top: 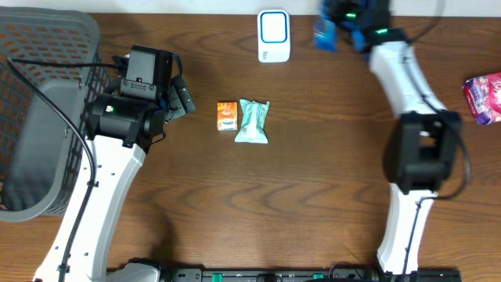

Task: Scan the item barcode
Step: 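Carry the Oreo pack right and place it beside the purple pack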

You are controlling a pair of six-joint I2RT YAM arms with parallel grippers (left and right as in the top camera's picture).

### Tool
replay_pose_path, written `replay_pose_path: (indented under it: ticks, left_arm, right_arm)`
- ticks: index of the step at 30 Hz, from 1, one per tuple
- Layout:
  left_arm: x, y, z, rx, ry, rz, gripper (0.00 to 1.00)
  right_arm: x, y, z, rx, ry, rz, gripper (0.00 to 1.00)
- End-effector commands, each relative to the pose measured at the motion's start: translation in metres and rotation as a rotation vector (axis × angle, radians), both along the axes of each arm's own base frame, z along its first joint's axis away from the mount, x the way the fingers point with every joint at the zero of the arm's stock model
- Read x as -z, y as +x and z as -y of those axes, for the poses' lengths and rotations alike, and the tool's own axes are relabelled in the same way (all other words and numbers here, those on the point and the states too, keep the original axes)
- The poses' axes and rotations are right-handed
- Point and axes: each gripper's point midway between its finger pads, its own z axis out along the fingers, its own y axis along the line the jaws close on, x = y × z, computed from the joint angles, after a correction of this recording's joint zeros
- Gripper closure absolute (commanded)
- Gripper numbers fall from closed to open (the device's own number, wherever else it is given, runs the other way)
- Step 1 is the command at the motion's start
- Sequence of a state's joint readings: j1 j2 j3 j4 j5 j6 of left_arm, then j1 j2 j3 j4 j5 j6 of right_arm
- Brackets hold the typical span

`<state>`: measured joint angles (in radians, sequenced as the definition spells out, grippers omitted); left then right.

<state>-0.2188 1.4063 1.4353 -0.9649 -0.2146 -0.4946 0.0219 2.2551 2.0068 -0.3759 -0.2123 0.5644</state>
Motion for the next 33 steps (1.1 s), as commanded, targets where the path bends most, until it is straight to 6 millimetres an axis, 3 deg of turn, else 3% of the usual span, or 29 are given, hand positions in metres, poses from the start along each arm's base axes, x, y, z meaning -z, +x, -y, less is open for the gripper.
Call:
replay_pose_path:
  ticks: [1,4,7,10,14,18,19,20,21,23,27,33]
  left_arm:
    - [0.001,0.0,-0.001,-0.004,0.003,-0.004,0.02]
    - [0.001,0.0,-0.001,-0.004,0.003,-0.004,0.02]
    - [0.001,0.0,-0.001,-0.004,0.003,-0.004,0.02]
    - [0.001,0.0,-0.001,-0.004,0.003,-0.004,0.02]
    - [0.001,0.0,-0.001,-0.004,0.003,-0.004,0.02]
    - [0.001,0.0,-0.001,-0.004,0.003,-0.004,0.02]
    - [0.001,0.0,-0.001,-0.004,0.003,-0.004,0.02]
    - [0.001,0.0,-0.001,-0.004,0.003,-0.004,0.02]
    - [0.001,0.0,-0.001,-0.004,0.003,-0.004,0.02]
    - [0.001,0.0,-0.001,-0.004,0.003,-0.004,0.02]
    - [0.001,0.0,-0.001,-0.004,0.003,-0.004,0.02]
    - [0.001,0.0,-0.001,-0.004,0.003,-0.004,0.02]
  right_arm:
    - [-0.047,-0.025,0.094,0.15,-0.387,-0.002,0.99]
    - [-0.021,-0.053,0.142,0.116,-0.54,-0.161,0.99]
    - [0.009,-0.08,0.179,0.07,-0.584,-0.307,0.99]
    - [0.033,-0.101,0.207,0.037,-0.559,-0.401,0.99]
    - [0.051,-0.12,0.239,0.045,-0.501,-0.458,0.99]
    - [0.06,-0.14,0.27,0.08,-0.538,-0.531,0.82]
    - [0.062,-0.146,0.277,0.096,-0.547,-0.554,0.68]
    - [0.065,-0.15,0.282,0.104,-0.547,-0.572,0.44]
    - [0.068,-0.153,0.284,0.105,-0.538,-0.584,0.26]
    - [0.072,-0.158,0.286,0.106,-0.518,-0.6,0.15]
    - [0.075,-0.154,0.272,0.06,-0.458,-0.576,0.12]
    - [0.072,-0.132,0.212,-0.089,-0.272,-0.466,0.12]
